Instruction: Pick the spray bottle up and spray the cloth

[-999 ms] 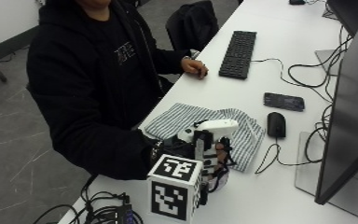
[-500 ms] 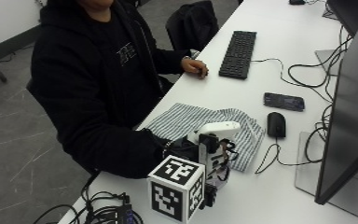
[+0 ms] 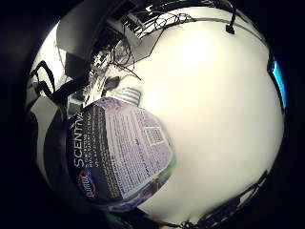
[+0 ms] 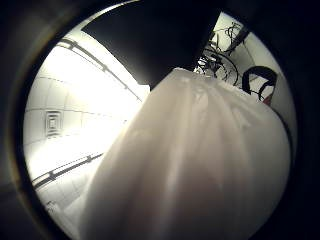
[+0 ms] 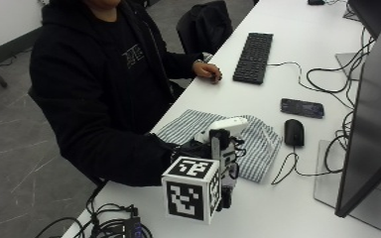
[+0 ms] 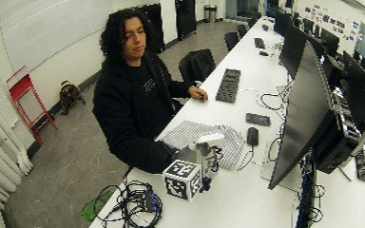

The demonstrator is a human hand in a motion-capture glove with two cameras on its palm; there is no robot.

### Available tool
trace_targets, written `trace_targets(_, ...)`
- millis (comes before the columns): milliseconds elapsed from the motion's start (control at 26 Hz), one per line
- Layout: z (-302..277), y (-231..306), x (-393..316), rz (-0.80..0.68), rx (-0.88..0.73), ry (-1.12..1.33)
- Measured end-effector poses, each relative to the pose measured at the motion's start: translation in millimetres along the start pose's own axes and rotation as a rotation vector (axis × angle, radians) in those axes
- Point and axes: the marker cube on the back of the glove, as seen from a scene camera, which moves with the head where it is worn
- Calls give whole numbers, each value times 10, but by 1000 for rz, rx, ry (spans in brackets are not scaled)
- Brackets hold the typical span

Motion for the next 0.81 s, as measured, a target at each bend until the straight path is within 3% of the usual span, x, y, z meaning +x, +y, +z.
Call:
trace_targets(231, -157, -136, -412, -16, -99, 235)
trace_targets(423, -274, 72, -690, 50, -269, 466)
trace_targets(807, 122, 213, -997, 177, -653, 890)
